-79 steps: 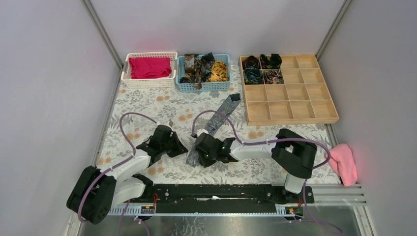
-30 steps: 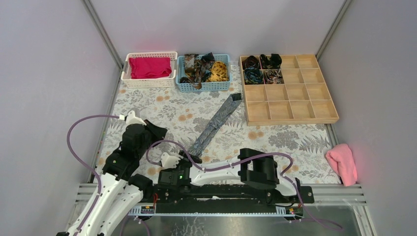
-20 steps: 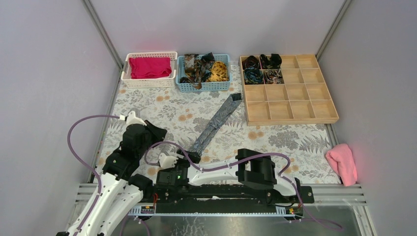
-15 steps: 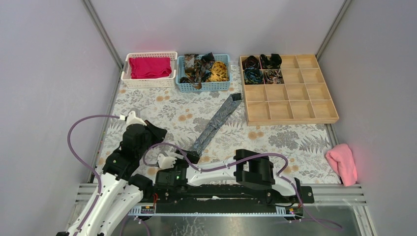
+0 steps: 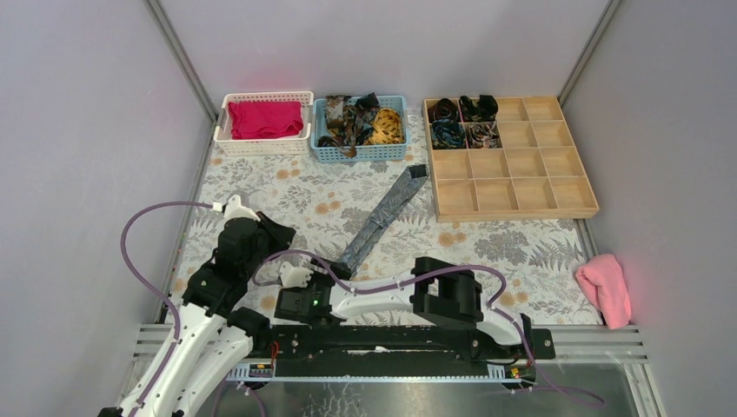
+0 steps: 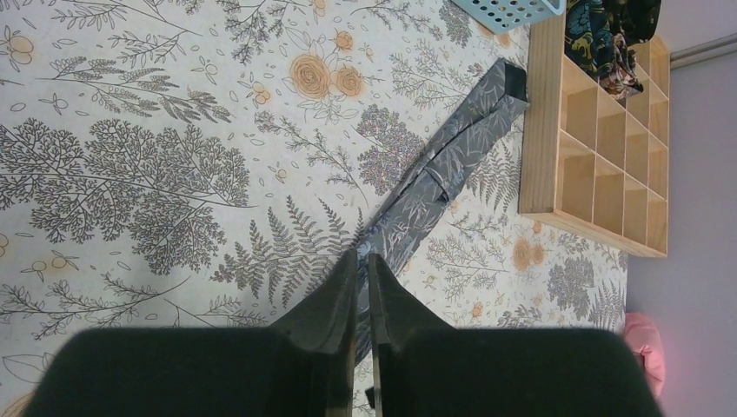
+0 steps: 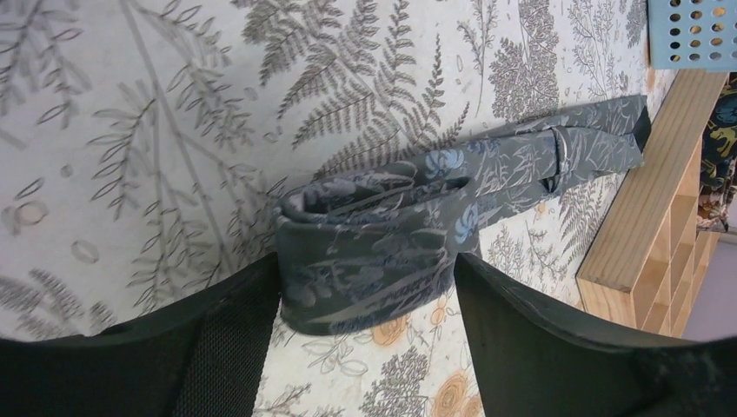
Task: Roll the ties
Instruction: Roll the tie at the center of the board.
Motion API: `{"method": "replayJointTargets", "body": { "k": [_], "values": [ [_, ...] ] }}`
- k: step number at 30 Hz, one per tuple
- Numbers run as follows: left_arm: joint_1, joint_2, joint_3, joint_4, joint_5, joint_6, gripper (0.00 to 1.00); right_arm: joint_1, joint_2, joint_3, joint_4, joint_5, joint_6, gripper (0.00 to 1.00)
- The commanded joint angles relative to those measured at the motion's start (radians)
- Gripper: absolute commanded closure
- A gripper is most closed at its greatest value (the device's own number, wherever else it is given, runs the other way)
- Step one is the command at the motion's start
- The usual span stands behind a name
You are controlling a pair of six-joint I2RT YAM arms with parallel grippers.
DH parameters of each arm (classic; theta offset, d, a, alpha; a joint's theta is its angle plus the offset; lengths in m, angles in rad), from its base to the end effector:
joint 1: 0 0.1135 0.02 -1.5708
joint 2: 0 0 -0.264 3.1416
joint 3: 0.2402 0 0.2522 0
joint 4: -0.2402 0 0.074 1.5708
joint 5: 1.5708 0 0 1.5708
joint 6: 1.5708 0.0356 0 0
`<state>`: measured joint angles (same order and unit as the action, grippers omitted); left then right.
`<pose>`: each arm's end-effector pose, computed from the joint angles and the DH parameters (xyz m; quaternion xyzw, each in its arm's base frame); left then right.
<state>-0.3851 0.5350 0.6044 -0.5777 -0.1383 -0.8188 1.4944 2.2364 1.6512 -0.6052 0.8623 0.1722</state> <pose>0.1210 -0.0437 0.2718 -0.2192 0.8324 -0.2371 0.4503 0.0618 0.4530 0.1456 -0.4854 0.7527 -0.1488 0.4192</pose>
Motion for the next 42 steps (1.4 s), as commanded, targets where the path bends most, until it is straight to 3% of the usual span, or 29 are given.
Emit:
{"method": "replayJointTargets", "body": {
  "k": [1,5,17,30,34,42],
  "values": [
    [0.003,0.010,-0.014,0.014,0.014,0.019,0.86,-0.064,-0.001,-0.042,0.064,-0.105,0.012,0.21],
    [0.004,0.014,-0.014,0.018,0.013,0.020,0.87,-0.085,0.011,-0.047,0.076,-0.178,0.005,0.28],
    [0.003,0.008,0.032,-0.015,-0.036,0.022,0.91,-0.190,0.020,-0.145,0.152,-0.456,0.035,0.29],
    [0.003,0.009,0.093,-0.030,-0.044,0.047,0.92,-0.254,0.042,-0.192,0.195,-0.645,0.075,0.51],
    [0.003,0.009,0.109,-0.028,-0.068,0.047,0.92,-0.285,-0.008,-0.239,0.241,-0.688,0.099,0.57],
    [0.003,0.031,0.117,0.013,-0.096,0.043,0.93,-0.396,-0.175,-0.378,0.415,-0.976,0.155,0.63]
  ]
}}
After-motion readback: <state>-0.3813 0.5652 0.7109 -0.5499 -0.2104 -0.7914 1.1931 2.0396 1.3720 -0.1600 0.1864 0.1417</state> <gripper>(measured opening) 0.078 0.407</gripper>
